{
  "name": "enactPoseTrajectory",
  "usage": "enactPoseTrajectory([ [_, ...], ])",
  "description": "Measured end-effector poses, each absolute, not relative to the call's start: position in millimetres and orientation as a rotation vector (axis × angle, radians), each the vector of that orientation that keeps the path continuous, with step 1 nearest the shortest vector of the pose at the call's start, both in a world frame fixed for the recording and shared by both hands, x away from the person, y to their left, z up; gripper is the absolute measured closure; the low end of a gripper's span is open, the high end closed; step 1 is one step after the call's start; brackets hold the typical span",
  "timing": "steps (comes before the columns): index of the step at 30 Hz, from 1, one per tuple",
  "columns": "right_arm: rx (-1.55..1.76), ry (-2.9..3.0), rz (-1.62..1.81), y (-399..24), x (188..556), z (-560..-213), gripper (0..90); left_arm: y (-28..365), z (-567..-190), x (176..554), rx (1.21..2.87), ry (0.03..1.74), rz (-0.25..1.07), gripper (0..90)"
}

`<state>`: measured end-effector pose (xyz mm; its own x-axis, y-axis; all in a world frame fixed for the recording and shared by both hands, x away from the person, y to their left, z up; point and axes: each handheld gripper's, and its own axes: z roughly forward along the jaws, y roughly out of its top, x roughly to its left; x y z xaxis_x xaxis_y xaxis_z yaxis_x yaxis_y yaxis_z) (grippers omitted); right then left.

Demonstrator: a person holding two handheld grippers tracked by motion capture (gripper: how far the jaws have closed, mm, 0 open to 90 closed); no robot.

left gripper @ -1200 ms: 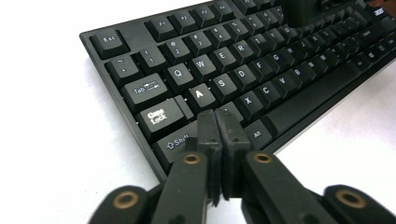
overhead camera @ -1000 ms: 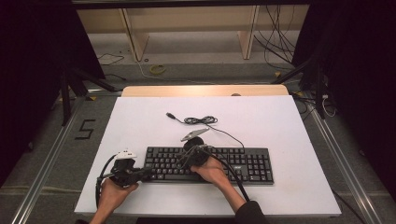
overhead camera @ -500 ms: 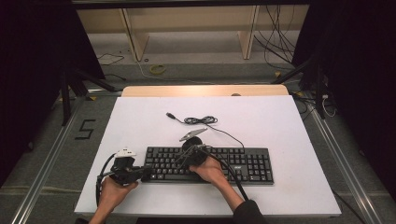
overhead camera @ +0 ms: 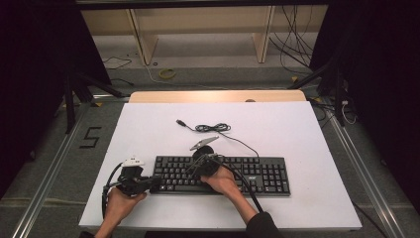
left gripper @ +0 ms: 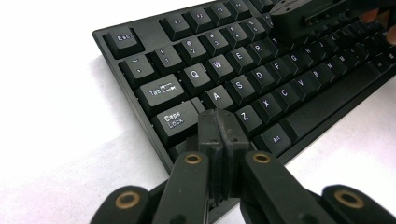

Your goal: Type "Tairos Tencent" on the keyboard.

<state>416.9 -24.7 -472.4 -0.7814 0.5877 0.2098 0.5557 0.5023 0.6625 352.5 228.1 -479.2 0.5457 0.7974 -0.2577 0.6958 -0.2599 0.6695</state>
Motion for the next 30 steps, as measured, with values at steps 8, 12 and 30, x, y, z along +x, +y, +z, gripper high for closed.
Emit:
enactPoseTrajectory([
  [8,1.012,2.702,1.132,-22.4,416.4,-475.7,90.0,228.2,-481.8,353.8,2.017,1.211,0.139,89.1],
  [12,1.010,2.688,1.135,-22.0,415.7,-476.5,90.0,228.1,-481.8,353.6,2.020,1.210,0.141,89.1],
  [30,1.026,2.634,1.281,-42.0,409.1,-457.5,77.9,226.0,-473.8,352.5,1.943,1.140,0.129,69.9],
])
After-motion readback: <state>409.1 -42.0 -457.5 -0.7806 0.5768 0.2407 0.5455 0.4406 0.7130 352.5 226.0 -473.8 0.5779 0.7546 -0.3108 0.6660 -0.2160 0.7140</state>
